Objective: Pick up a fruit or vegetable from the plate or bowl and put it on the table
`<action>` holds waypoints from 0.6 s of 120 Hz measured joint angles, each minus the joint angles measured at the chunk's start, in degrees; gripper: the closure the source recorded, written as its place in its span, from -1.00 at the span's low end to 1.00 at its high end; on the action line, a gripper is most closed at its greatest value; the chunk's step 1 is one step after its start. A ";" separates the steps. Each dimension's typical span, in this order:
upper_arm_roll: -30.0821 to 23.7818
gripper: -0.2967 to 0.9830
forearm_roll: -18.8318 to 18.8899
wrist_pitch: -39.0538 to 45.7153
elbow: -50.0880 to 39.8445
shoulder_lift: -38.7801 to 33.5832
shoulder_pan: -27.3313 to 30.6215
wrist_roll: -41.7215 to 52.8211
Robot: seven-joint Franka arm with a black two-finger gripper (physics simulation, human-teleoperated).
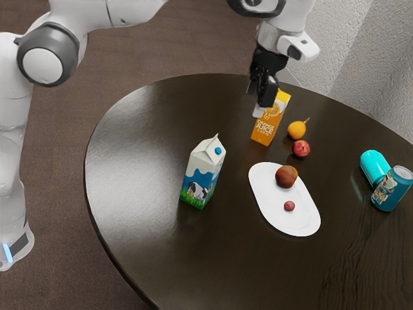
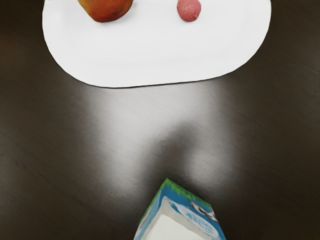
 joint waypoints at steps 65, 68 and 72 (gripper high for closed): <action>0.23 -0.54 0.10 17.39 3.89 16.02 3.01 9.35; 0.21 -0.54 0.15 17.62 3.90 15.99 3.01 9.71; 0.20 -0.54 0.22 17.84 3.87 15.97 3.00 10.15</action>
